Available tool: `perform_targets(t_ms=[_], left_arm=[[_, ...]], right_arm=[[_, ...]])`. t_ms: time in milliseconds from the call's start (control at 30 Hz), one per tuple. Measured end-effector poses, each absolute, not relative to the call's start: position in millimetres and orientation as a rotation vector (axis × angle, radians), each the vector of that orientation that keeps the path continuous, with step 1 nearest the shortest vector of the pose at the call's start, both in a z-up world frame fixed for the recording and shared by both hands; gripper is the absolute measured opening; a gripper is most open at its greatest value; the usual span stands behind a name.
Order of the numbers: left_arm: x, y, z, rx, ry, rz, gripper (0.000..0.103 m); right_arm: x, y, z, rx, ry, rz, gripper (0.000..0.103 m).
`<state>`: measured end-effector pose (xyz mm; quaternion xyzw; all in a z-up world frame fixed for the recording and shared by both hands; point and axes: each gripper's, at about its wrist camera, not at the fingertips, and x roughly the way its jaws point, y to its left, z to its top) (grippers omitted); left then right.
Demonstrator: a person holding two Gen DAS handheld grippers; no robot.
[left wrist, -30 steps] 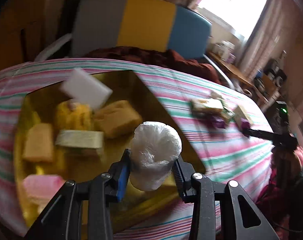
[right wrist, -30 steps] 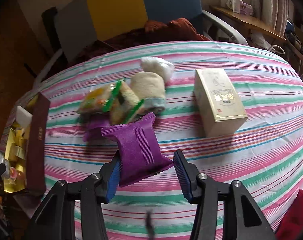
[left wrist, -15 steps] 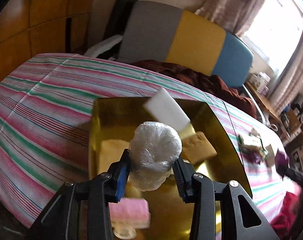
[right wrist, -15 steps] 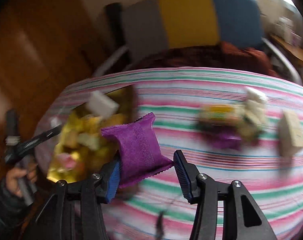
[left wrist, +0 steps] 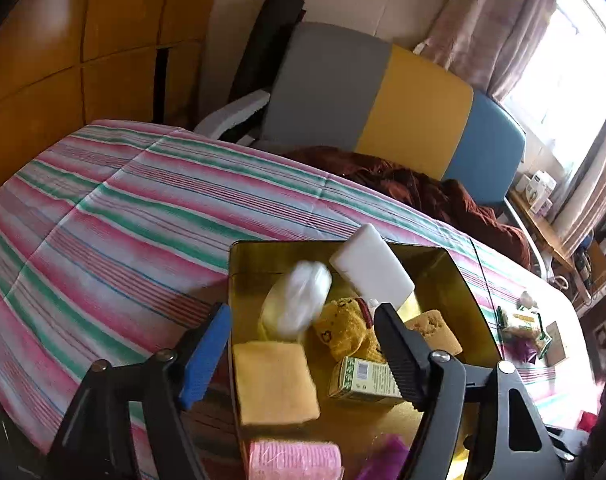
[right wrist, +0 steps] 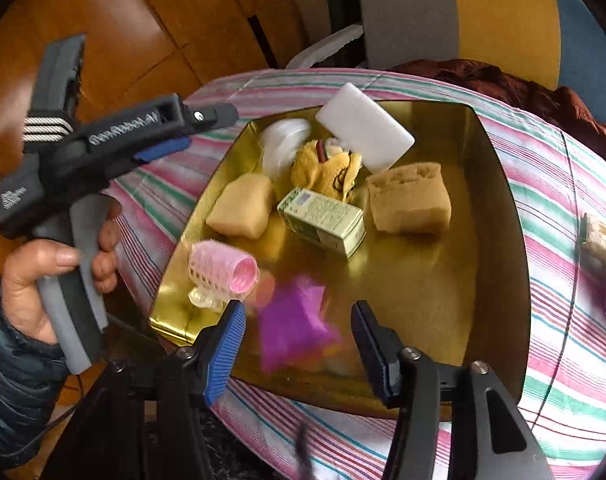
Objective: Organize objects
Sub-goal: 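Open both grippers to drop the roll and purple packet into the tray, then move both grippers from the tray back to the pile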
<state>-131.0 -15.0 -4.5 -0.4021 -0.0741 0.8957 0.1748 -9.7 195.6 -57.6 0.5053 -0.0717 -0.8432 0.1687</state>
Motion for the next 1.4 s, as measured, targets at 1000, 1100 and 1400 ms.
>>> perform_targets(t_ms=[1000,1100,1400], left_arm=[[-24,31,-2,-1.003,0.077,2.556,0.082],[-21,39,-4,-1.005,0.105,2.54,0.083],[-13,58,-5,-1.004,0.163,2.498,0.084]], right_arm=[[23,231,-29,1.338,-0.145,-2.677,0.056],[24,238,-27,1.33,-0.156,-2.701,0.056],[27,263,-26,1.334,-0.165,-2.767,0.062]])
